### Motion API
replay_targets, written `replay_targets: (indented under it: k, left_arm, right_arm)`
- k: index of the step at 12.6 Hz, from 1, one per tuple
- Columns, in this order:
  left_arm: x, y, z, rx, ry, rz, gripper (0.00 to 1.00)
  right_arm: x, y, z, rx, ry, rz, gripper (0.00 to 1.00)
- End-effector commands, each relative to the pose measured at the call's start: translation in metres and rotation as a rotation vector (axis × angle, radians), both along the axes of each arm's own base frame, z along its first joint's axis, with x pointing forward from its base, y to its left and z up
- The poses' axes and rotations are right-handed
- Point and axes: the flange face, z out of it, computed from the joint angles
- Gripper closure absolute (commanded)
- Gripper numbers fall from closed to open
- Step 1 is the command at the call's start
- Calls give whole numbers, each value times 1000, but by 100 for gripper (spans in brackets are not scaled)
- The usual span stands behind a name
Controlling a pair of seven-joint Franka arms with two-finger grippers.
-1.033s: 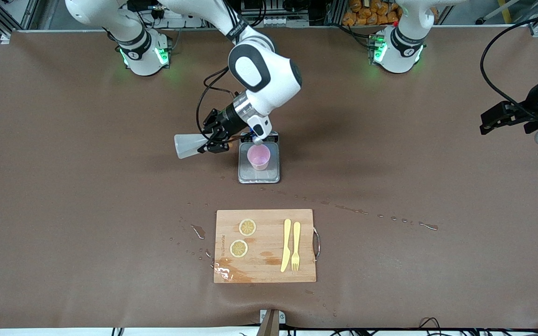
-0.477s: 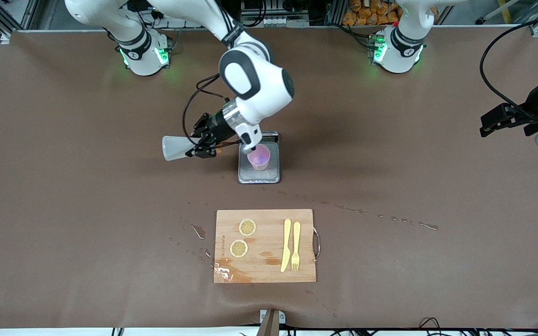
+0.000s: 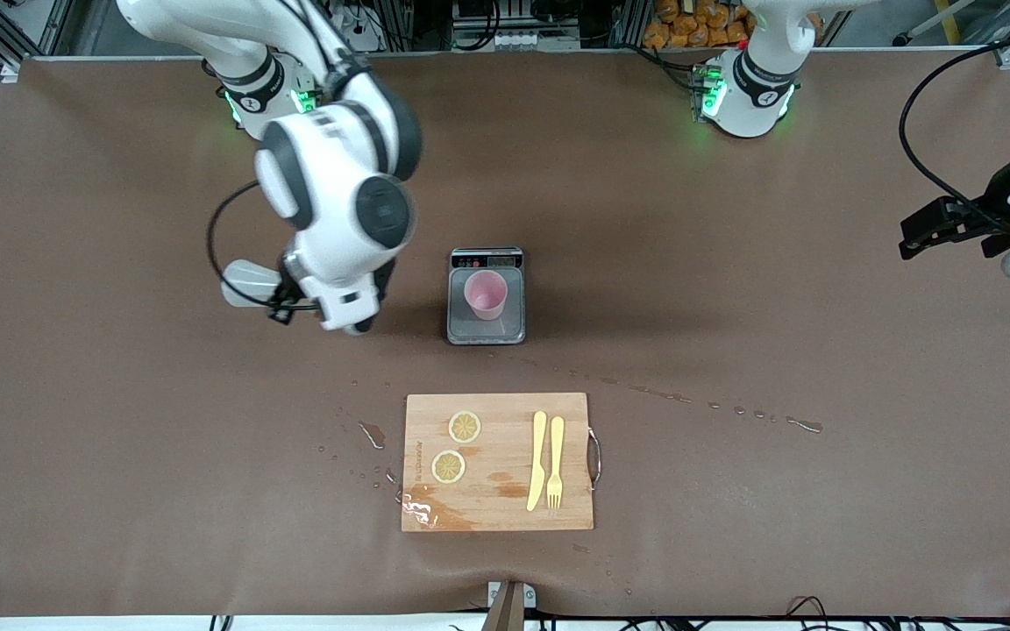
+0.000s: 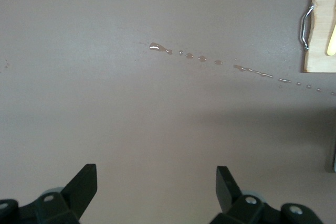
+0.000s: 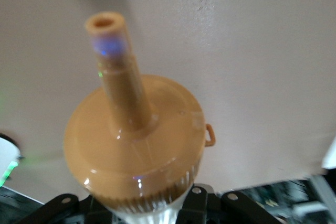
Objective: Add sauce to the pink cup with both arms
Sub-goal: 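Turn the bottle upright and carry it back beside the table edge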
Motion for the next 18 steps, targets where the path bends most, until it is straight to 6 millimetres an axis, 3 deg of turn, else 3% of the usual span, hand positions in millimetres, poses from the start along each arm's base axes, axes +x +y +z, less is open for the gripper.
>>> replay_targets:
  k: [1, 3, 7, 12, 16, 18]
  left_arm:
    - [-1, 0, 2, -21, -14, -14, 0]
    - [0, -1, 2, -21, -22, -14, 0]
    - [-2, 1, 1, -20, -19, -11, 0]
    - [-6, 1, -2, -18, -10, -12, 0]
    - [-4, -2, -10, -19, -6, 4, 0]
    - [-3, 0, -12, -19, -9, 7, 0]
  right_arm:
    - [10, -51, 18, 105, 28, -88, 100]
    - [27, -91, 18, 185, 61, -83, 100]
    - [45, -149, 11, 283, 75, -26, 100]
    - [62, -247, 0, 406, 19, 74, 100]
    - [76, -288, -24, 468, -100, 102, 100]
    - [79, -312, -52, 561, -157, 88, 100]
